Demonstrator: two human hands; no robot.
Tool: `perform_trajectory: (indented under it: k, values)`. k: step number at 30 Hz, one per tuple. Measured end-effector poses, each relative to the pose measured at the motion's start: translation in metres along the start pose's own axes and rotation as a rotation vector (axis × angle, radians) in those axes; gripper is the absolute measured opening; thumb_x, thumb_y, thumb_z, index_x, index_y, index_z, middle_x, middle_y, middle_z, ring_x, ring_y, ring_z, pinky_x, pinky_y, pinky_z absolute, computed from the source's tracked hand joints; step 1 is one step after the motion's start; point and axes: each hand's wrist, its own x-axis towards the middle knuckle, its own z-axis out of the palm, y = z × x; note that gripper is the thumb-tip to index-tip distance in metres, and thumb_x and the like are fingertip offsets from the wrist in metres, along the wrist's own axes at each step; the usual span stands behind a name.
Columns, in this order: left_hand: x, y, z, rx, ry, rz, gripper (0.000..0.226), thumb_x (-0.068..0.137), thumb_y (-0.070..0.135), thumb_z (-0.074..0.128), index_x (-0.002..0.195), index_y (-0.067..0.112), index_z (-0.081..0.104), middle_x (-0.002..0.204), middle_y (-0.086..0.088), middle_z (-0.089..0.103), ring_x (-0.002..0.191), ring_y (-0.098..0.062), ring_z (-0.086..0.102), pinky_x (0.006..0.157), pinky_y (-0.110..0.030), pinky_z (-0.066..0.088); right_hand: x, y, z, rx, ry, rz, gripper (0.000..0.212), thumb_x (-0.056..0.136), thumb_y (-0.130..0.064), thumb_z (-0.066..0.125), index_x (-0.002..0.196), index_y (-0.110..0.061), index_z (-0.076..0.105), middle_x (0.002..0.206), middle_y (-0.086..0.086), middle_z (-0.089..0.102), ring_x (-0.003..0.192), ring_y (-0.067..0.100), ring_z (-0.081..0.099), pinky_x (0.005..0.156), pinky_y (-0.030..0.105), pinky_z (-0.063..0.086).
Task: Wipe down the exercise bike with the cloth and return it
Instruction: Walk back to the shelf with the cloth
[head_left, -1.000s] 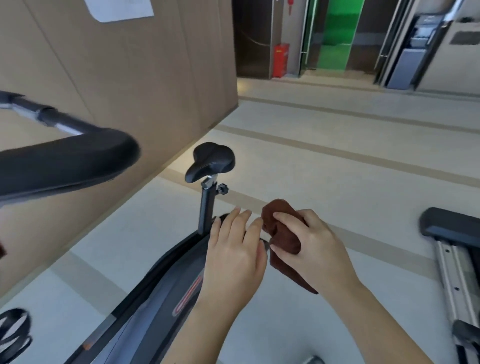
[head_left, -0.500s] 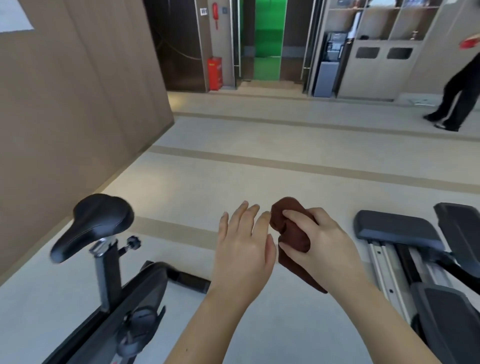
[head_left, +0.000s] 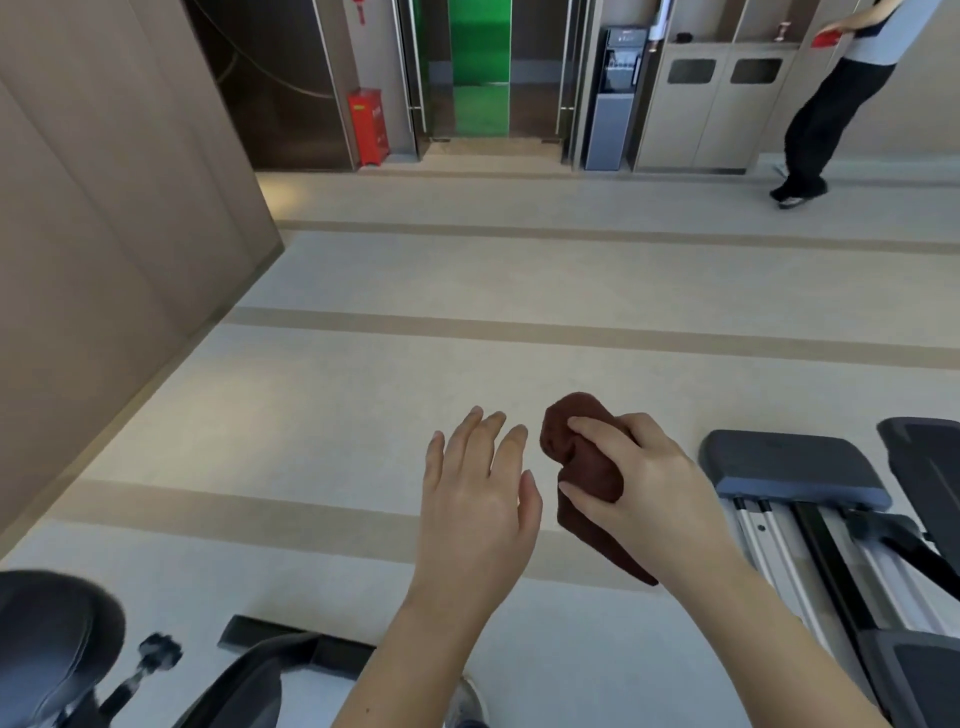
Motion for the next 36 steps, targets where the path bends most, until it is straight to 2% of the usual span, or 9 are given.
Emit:
perform_trajectory:
  k: [7, 13, 22, 26, 31, 36]
  values:
    - [0.128, -0.076, 0.043, -0.005, -0.007, 0.016, 0.034, 0.072, 0.003, 0.070, 0.105, 0.000, 0.064, 0.112, -0.019, 0.063, 0.113, -0.036, 0.055, 0.093, -0.057, 0.038, 0.145, -0.001, 0.034, -0.021, -0.009, 0.035, 0.052, 0.072, -0.032, 0.072, 0.121, -0.031, 0.055, 0.108, 0.003, 0.056, 0.088, 0.026, 0.057, 0.068, 0.031, 0.046]
    - [0.211, -0.104, 0.099, -0.009, -0.067, 0.047, 0.035, 0.071, 0.004, 0.071, 0.105, 0.001, 0.064, 0.112, -0.018, 0.063, 0.113, -0.035, 0.055, 0.093, -0.058, 0.039, 0.243, 0.030, 0.056, 0.028, 0.016, 0.085, 0.053, 0.072, -0.032, 0.072, 0.122, -0.032, 0.055, 0.108, 0.001, 0.055, 0.087, 0.023, 0.058, 0.069, 0.029, 0.046]
    - [0.380, -0.101, 0.222, -0.026, -0.108, 0.109, 0.035, 0.071, 0.005, 0.071, 0.106, 0.001, 0.064, 0.112, -0.018, 0.063, 0.113, -0.035, 0.055, 0.092, -0.059, 0.038, 0.416, 0.139, 0.059, 0.034, 0.082, 0.170, 0.051, 0.072, -0.029, 0.073, 0.120, -0.031, 0.057, 0.103, 0.003, 0.056, 0.085, 0.026, 0.059, 0.069, 0.028, 0.043]
    - [0.456, -0.092, 0.272, -0.047, -0.098, 0.146, 0.034, 0.072, 0.006, 0.069, 0.106, 0.002, 0.064, 0.113, -0.018, 0.063, 0.113, -0.034, 0.055, 0.093, -0.057, 0.038, 0.488, 0.181, 0.055, 0.016, 0.052, 0.168, 0.053, 0.071, -0.031, 0.074, 0.121, -0.032, 0.056, 0.104, 0.001, 0.056, 0.085, 0.025, 0.059, 0.067, 0.026, 0.041]
    - [0.530, -0.106, 0.324, -0.051, -0.128, 0.091, 0.034, 0.072, 0.006, 0.070, 0.106, 0.003, 0.064, 0.113, -0.017, 0.063, 0.113, -0.034, 0.055, 0.093, -0.056, 0.039, 0.577, 0.217, 0.062, 0.014, 0.056, 0.159, 0.052, 0.071, -0.030, 0.074, 0.120, -0.030, 0.057, 0.109, 0.002, 0.058, 0.090, 0.025, 0.060, 0.071, 0.031, 0.049]
    - [0.609, -0.146, 0.373, -0.034, -0.139, 0.043, 0.034, 0.075, 0.008, 0.068, 0.108, 0.004, 0.063, 0.115, -0.016, 0.062, 0.115, -0.033, 0.053, 0.095, -0.056, 0.037, 0.671, 0.238, 0.090, -0.002, -0.002, 0.136, 0.053, 0.072, -0.033, 0.073, 0.122, -0.032, 0.055, 0.107, 0.000, 0.057, 0.088, 0.024, 0.059, 0.069, 0.029, 0.047]
